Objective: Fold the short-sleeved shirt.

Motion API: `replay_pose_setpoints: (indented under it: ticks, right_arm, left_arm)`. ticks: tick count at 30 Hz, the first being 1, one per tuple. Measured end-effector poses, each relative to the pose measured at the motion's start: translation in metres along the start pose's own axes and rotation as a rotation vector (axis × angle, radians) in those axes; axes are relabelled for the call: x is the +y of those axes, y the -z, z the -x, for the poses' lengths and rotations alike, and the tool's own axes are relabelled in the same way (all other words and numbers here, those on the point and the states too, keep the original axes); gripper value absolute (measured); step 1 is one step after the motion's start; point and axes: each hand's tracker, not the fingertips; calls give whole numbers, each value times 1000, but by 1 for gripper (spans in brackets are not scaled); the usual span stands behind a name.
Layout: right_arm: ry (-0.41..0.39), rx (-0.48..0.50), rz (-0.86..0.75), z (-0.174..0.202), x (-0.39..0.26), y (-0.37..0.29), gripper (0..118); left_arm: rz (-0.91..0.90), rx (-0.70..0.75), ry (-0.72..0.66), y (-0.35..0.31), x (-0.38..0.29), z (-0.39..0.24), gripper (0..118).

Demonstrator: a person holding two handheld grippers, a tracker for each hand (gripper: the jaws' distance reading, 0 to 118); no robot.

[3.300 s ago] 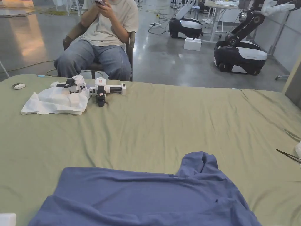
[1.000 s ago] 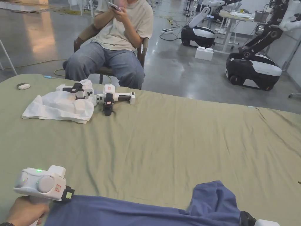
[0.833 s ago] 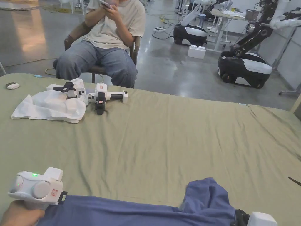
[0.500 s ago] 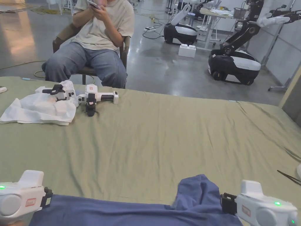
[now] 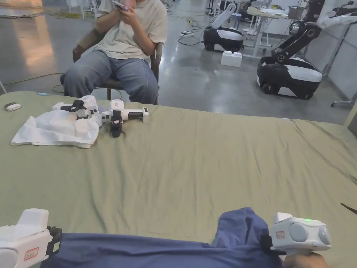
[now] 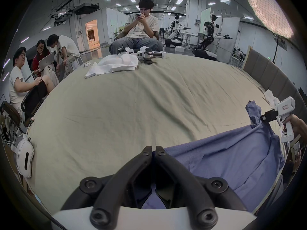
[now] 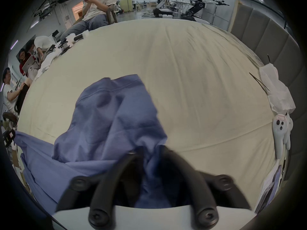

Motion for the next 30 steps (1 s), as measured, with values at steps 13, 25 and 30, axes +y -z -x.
replay_pose_setpoints:
  ticks: [13,25,30]
  right_arm:
    - [45,34,-194,-18,-29,-101,1]
    - [-49,7,-274,-7,-129,-213,1]
    - [-74,-31,-213,-3,-192,-220,1]
  left_arm:
    - [-57,-35,-46,-25,1,9,0]
    - [-134,-87,-2,-92,-42,27,0]
    - [-110,-98,9,-110,-87,33,0]
